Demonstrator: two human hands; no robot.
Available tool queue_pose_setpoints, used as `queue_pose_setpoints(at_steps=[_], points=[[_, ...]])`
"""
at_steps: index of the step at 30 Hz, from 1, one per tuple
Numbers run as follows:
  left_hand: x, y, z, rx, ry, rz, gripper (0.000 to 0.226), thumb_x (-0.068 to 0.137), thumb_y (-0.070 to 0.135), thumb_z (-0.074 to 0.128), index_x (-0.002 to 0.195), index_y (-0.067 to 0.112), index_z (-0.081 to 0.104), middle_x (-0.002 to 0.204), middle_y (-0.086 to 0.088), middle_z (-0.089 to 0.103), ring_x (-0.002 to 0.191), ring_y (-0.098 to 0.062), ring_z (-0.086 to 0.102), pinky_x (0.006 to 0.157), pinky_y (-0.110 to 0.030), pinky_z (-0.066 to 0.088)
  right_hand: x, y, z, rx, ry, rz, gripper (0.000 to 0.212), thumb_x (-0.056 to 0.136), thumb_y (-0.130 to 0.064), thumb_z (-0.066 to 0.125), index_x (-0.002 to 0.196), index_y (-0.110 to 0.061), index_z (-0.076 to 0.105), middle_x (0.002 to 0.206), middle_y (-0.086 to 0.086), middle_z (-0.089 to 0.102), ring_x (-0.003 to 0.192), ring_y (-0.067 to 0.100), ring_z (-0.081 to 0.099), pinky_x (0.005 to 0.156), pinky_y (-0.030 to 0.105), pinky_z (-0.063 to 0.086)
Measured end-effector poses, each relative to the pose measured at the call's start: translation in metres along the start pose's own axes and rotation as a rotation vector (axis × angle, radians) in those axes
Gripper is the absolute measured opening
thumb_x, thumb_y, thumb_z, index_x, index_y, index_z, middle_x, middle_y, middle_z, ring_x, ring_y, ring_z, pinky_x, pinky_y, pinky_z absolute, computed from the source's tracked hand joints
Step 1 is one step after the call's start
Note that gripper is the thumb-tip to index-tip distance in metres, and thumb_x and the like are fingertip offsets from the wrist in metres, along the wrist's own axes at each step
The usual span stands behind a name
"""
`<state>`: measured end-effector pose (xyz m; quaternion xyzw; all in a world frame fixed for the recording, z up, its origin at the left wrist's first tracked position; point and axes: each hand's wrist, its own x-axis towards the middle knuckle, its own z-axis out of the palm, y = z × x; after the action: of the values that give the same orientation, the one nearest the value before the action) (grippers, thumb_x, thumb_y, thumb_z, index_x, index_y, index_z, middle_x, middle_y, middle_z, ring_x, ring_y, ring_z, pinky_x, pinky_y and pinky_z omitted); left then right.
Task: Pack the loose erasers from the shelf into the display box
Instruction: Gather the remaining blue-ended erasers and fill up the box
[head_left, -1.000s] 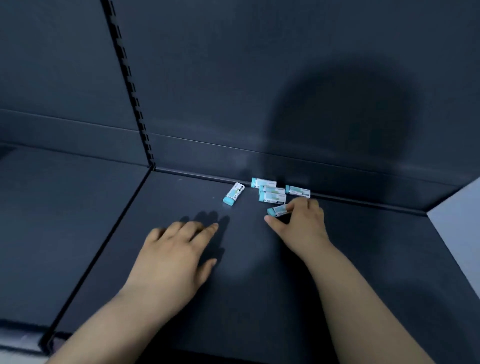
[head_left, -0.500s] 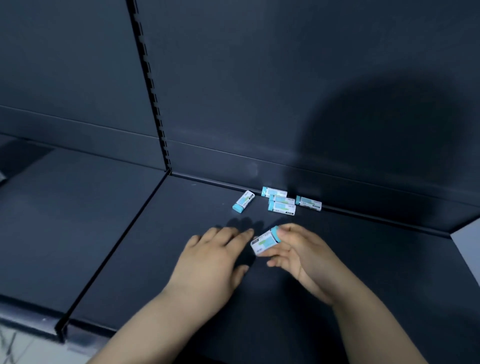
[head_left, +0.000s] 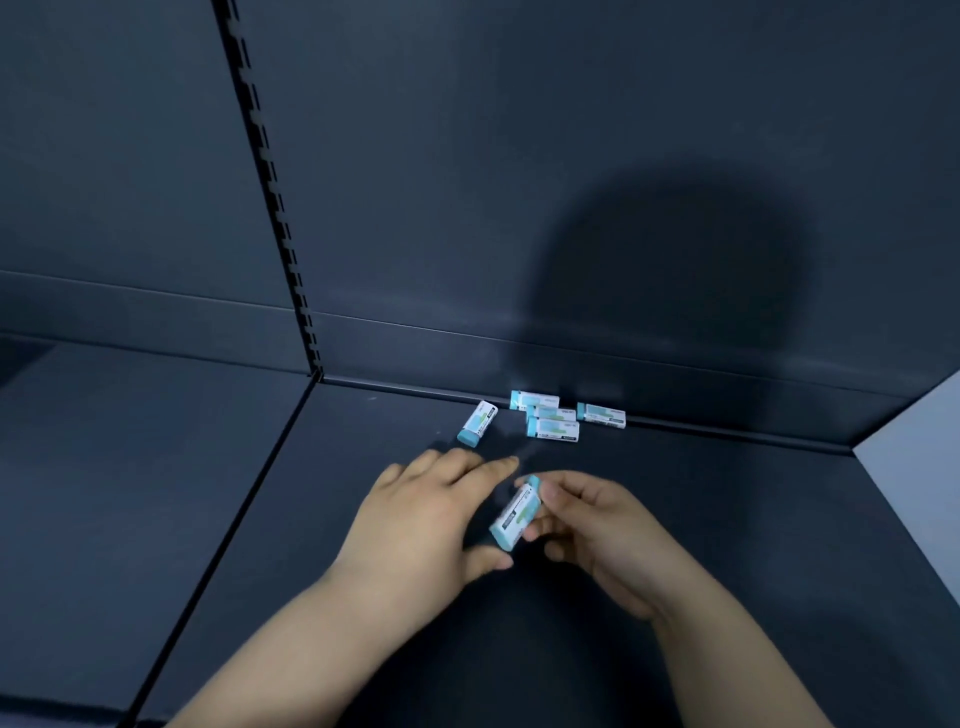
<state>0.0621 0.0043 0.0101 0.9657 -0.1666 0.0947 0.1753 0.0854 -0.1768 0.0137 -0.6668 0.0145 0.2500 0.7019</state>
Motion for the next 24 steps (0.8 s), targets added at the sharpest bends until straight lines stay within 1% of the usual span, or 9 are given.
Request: queue_pose_setpoints(at_steps=[4,8,12,16,18,20,21,22,24], points=[[-0.001,-0.008,-0.005,-0.01,-0.045,0.05,0.079,0.073,0.062,0.06,0.139,0.051,0.018,0.13,0.025,0.037,0.119,-0.003,0.033,0.089,-0.019,0.021,0.003,0.002,0.007,-0.038,-0.017,-0.016,0.02,0.094,-0.01,0.046,0.102,-0.008,0.064,0.069,-0.004,0.065,0.064,0.007,0.054,0.055,0.022,0.037],[-0.003,-0.014,-0.004,-0.01,-0.09,0.061,0.076,0.072,0.061,0.06,0.136,0.051,0.022,0.129,0.025,0.039,0.119,-0.003,0.034,0.091,-0.02,0.022,0.007,0.003,0.014,-0.142,-0.02,-0.034,0.018,0.093,-0.009,0.049,0.1,-0.01,0.065,0.068,-0.005,0.063,0.063,0.004,0.053,0.054,0.02,0.038],[-0.006,-0.025,-0.004,0.026,-0.131,0.049,0.078,0.071,0.06,0.061,0.136,0.05,0.019,0.129,0.026,0.038,0.119,-0.002,0.033,0.09,-0.021,0.022,0.013,0.006,0.022,-0.212,-0.007,-0.001,0.007,0.09,-0.012,0.055,0.094,-0.012,0.062,0.072,-0.002,0.067,0.062,0.005,0.056,0.053,0.018,0.039],[-0.009,-0.04,-0.004,0.089,-0.175,-0.003,0.076,0.067,0.065,0.059,0.133,0.047,0.025,0.127,0.024,0.039,0.117,-0.004,0.034,0.085,-0.023,0.021,0.027,0.002,0.032,-0.402,-0.025,0.001,0.006,0.086,-0.02,0.062,0.088,-0.014,0.061,0.072,-0.002,0.072,0.059,0.004,0.059,0.052,0.013,0.042],[-0.012,-0.051,-0.003,0.12,-0.195,-0.077,0.076,0.067,0.068,0.057,0.133,0.044,0.028,0.128,0.021,0.038,0.119,-0.007,0.033,0.088,-0.025,0.022,0.04,-0.002,0.032,-0.529,0.036,-0.017,0.006,0.084,-0.022,0.064,0.085,-0.018,0.061,0.075,-0.002,0.072,0.061,0.005,0.06,0.061,0.016,0.047],[-0.015,-0.063,-0.002,0.149,-0.231,-0.159,0.077,0.068,0.073,0.053,0.134,0.041,0.03,0.129,0.016,0.036,0.122,-0.01,0.031,0.093,-0.027,0.023,0.06,-0.005,0.025,-0.734,0.218,-0.088,0.007,0.083,-0.023,0.065,0.087,-0.021,0.061,0.086,-0.003,0.068,0.073,0.007,0.059,0.074,0.02,0.046],[-0.016,-0.068,-0.002,0.15,-0.25,-0.193,0.079,0.067,0.075,0.052,0.135,0.04,0.031,0.129,0.014,0.036,0.123,-0.01,0.031,0.096,-0.028,0.025,0.07,-0.008,0.021,-0.861,0.298,-0.132,0.012,0.083,-0.025,0.065,0.094,-0.022,0.062,0.095,-0.003,0.065,0.082,0.008,0.057,0.078,0.019,0.043],[-0.017,-0.072,-0.002,0.147,-0.266,-0.216,0.08,0.067,0.076,0.051,0.136,0.039,0.031,0.129,0.013,0.035,0.123,-0.011,0.031,0.097,-0.028,0.026,0.08,-0.011,0.02,-0.97,0.336,-0.177,0.022,0.082,-0.026,0.065,0.104,-0.021,0.061,0.106,-0.002,0.061,0.092,0.01,0.055,0.084,0.019,0.04],[-0.018,-0.077,-0.002,0.153,-0.29,-0.222,0.083,0.069,0.076,0.049,0.139,0.037,0.028,0.131,0.012,0.032,0.125,-0.012,0.029,0.099,-0.028,0.026,0.098,-0.011,0.019,-1.104,0.304,-0.2,0.048,0.081,-0.034,0.066,0.124,-0.02,0.052,0.128,0.0,0.046,0.117,0.016,0.043,0.098,0.023,0.033]])
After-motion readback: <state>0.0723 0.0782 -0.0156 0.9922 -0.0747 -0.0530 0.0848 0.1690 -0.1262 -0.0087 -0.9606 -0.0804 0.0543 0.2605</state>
